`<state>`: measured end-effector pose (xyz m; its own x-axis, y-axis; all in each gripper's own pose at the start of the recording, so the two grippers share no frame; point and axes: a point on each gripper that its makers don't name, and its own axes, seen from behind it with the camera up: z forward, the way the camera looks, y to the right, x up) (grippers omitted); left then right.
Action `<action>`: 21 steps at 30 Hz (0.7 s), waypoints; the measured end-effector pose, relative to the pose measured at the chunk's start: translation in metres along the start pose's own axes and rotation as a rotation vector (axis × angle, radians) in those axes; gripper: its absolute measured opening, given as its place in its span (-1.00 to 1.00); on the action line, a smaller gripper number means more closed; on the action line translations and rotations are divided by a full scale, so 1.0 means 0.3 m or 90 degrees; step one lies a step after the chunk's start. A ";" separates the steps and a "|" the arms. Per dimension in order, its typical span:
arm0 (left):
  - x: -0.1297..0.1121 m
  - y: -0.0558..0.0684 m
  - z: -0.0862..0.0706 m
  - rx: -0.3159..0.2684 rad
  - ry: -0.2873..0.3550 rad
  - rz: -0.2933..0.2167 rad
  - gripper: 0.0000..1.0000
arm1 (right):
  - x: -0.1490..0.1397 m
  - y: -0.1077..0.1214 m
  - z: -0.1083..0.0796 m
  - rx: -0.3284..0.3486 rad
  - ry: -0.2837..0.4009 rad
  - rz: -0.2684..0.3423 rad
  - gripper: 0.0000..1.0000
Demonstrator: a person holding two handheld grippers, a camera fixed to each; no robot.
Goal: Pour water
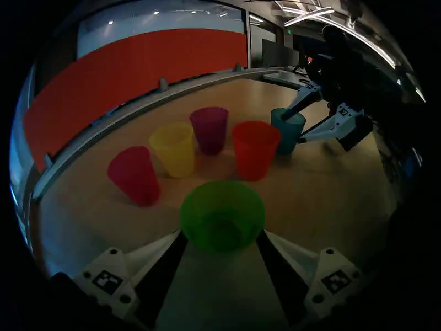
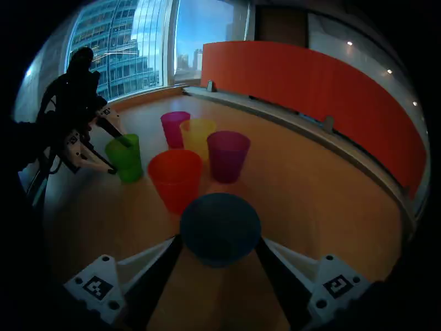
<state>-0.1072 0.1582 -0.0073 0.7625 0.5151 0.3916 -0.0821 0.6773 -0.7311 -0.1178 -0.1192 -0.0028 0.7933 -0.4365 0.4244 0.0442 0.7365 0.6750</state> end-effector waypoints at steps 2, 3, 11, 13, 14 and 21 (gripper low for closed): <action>-0.007 0.000 -0.008 0.003 -0.001 0.002 0.79 | -0.005 -0.001 -0.008 -0.001 0.000 0.001 1.00; -0.011 0.000 -0.011 0.005 -0.001 0.003 0.79 | -0.008 -0.001 -0.012 -0.002 0.000 0.002 1.00; -0.047 0.001 -0.051 0.018 -0.001 -0.007 0.79 | -0.033 0.003 -0.056 -0.016 0.004 0.011 1.00; -0.054 -0.001 -0.063 0.023 0.000 -0.011 0.79 | -0.040 0.004 -0.070 -0.021 0.005 0.014 1.00; -0.056 -0.001 -0.069 0.025 0.001 -0.012 0.79 | -0.044 0.005 -0.077 -0.023 0.006 0.016 1.00; -0.062 -0.007 -0.120 0.044 0.010 -0.015 0.79 | -0.060 0.016 -0.126 -0.040 0.015 0.028 1.00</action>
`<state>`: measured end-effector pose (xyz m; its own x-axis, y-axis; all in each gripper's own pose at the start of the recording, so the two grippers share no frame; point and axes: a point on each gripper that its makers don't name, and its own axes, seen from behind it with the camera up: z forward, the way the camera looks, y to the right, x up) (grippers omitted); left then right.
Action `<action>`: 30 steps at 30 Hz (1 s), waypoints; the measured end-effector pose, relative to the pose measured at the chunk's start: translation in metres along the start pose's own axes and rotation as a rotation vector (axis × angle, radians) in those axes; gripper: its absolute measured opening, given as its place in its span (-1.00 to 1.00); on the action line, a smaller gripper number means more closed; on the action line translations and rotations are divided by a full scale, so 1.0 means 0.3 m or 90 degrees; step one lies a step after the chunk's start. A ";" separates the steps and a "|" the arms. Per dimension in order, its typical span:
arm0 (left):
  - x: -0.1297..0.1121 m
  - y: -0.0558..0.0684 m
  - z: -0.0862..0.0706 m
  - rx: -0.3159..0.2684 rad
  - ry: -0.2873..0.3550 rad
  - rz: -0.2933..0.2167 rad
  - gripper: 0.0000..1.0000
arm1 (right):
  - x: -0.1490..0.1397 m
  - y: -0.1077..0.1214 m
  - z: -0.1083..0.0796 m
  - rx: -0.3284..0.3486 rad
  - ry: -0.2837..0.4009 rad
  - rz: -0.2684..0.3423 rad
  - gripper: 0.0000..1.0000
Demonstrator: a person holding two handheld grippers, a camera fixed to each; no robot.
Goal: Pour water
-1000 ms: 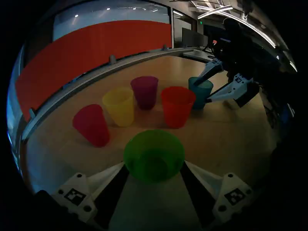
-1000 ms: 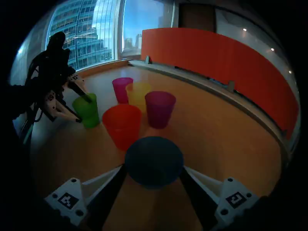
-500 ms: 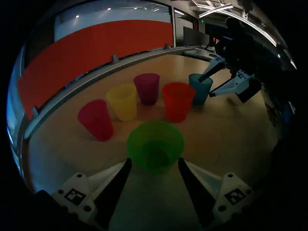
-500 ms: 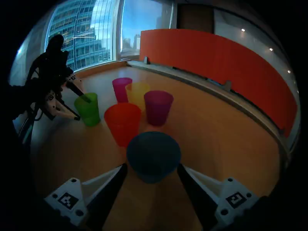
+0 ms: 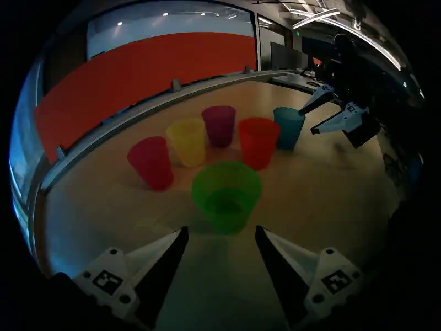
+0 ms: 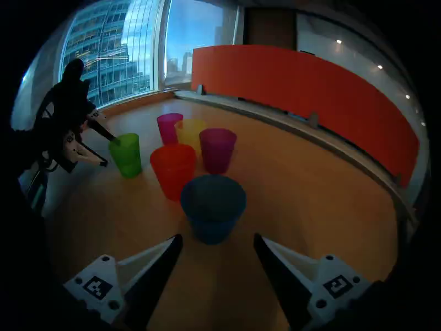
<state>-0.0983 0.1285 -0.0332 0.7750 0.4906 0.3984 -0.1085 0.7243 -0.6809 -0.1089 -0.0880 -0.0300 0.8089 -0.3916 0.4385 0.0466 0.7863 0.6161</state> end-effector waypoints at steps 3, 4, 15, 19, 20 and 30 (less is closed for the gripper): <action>-0.004 0.000 -0.021 0.007 0.004 -0.001 0.79 | -0.008 0.005 -0.020 -0.008 0.004 0.006 1.00; -0.006 0.000 -0.026 0.011 0.006 -0.002 0.79 | -0.010 0.006 -0.026 -0.011 0.005 0.008 1.00; -0.009 -0.028 -0.086 0.062 0.028 -0.022 0.79 | -0.020 0.018 -0.063 -0.038 0.019 0.032 1.00; 0.005 -0.050 -0.111 0.087 0.051 -0.032 0.79 | -0.013 0.031 -0.080 -0.056 0.029 0.045 1.00; 0.008 -0.055 -0.116 0.093 0.056 -0.034 0.79 | -0.012 0.034 -0.083 -0.061 0.031 0.049 1.00; 0.047 -0.138 -0.171 0.169 0.117 -0.062 0.79 | 0.016 0.111 -0.134 -0.130 0.068 0.103 1.00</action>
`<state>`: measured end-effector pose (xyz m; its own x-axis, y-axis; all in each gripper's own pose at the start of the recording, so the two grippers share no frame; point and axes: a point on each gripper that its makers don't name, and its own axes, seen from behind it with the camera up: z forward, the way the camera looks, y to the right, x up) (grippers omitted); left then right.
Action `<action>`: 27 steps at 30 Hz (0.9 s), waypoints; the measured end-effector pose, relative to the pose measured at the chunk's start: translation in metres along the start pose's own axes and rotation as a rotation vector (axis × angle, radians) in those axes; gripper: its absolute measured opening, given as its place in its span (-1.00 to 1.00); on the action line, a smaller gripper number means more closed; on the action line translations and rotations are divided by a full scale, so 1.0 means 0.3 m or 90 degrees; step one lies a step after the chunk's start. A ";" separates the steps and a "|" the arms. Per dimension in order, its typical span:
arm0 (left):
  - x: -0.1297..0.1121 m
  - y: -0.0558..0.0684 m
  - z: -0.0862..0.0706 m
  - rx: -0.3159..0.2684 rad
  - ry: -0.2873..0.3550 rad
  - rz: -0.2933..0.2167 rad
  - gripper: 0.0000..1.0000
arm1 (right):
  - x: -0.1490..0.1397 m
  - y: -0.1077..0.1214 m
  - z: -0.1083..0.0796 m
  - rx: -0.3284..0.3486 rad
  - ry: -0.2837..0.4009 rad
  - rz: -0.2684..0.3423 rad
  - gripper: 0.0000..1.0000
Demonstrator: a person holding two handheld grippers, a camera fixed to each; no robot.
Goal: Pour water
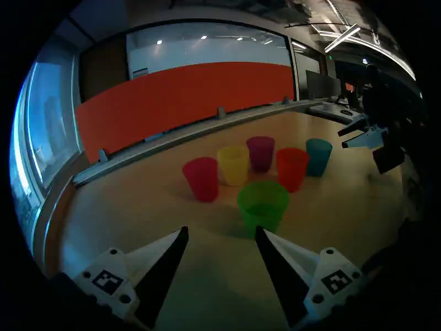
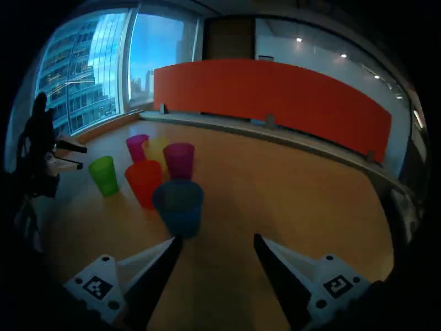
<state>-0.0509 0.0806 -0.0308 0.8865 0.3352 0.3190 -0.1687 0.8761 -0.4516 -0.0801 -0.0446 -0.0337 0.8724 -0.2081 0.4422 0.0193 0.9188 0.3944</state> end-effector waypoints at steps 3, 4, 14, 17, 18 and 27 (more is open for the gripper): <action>0.014 -0.024 -0.007 0.020 0.017 -0.016 0.79 | 0.024 0.026 -0.011 -0.021 0.017 0.013 0.99; 0.018 -0.031 -0.010 0.026 0.023 -0.021 0.79 | 0.031 0.033 -0.014 -0.027 0.022 0.016 1.00; 0.055 -0.086 -0.031 0.069 0.072 -0.064 0.79 | 0.060 0.073 -0.021 -0.070 0.057 0.038 1.00; 0.062 -0.101 -0.033 0.080 0.084 -0.077 0.79 | 0.074 0.090 -0.023 -0.089 0.071 0.040 1.00; 0.065 -0.106 -0.034 0.084 0.088 -0.080 0.79 | 0.081 0.096 -0.024 -0.096 0.076 0.041 1.00; 0.112 -0.169 -0.055 0.135 0.135 -0.098 0.79 | 0.188 0.161 -0.048 -0.167 0.156 0.054 1.00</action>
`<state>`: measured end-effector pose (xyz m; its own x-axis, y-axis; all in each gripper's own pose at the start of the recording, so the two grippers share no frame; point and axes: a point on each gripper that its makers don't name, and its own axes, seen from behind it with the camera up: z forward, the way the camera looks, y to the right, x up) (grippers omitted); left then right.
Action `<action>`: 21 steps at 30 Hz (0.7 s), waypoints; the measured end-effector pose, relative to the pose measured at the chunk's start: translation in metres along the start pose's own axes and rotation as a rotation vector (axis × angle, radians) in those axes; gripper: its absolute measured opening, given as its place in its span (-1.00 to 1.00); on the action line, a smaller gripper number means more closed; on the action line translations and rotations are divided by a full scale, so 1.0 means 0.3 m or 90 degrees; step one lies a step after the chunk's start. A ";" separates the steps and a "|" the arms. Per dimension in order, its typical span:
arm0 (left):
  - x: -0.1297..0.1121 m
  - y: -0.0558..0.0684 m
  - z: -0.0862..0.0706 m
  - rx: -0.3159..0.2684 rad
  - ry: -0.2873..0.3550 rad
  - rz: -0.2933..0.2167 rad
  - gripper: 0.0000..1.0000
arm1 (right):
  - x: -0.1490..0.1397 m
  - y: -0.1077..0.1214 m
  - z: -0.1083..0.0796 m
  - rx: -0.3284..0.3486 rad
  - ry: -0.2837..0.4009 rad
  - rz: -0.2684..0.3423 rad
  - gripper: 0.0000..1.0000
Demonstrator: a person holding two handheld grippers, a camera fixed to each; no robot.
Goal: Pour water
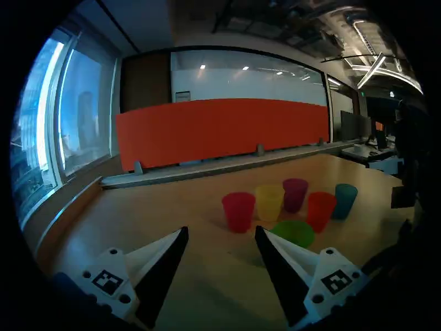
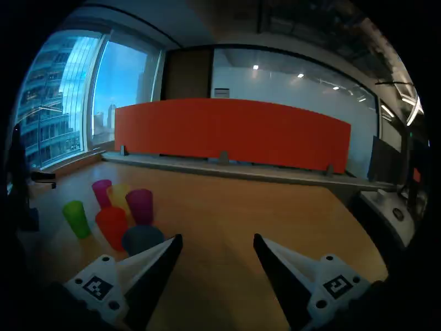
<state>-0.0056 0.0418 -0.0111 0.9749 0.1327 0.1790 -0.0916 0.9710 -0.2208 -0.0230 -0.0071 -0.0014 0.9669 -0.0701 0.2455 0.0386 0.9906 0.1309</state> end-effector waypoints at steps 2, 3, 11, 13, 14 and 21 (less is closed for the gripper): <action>0.018 -0.020 -0.001 0.015 0.013 -0.007 0.79 | 0.024 0.015 0.001 -0.018 0.017 0.002 0.99; 0.025 -0.029 -0.002 0.023 0.019 -0.010 0.79 | 0.035 0.021 0.001 -0.027 0.026 0.003 0.99; 0.088 -0.065 -0.022 0.065 0.072 -0.017 0.79 | 0.102 0.050 -0.016 -0.077 0.100 0.016 0.99; 0.114 -0.072 -0.034 0.076 0.091 -0.017 0.79 | 0.120 0.051 -0.024 -0.083 0.118 0.020 0.99; 0.127 -0.076 -0.040 0.083 0.101 -0.018 0.79 | 0.128 0.051 -0.029 -0.086 0.126 0.021 0.99; 0.171 -0.081 -0.056 0.099 0.141 -0.025 0.79 | 0.186 0.048 -0.058 -0.108 0.182 0.022 0.99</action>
<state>0.0502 0.0217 -0.0127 0.9974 0.0644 -0.0334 -0.0665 0.9957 -0.0642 0.0358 0.0053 -0.0026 0.9991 -0.0245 -0.0356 0.0230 0.9989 -0.0403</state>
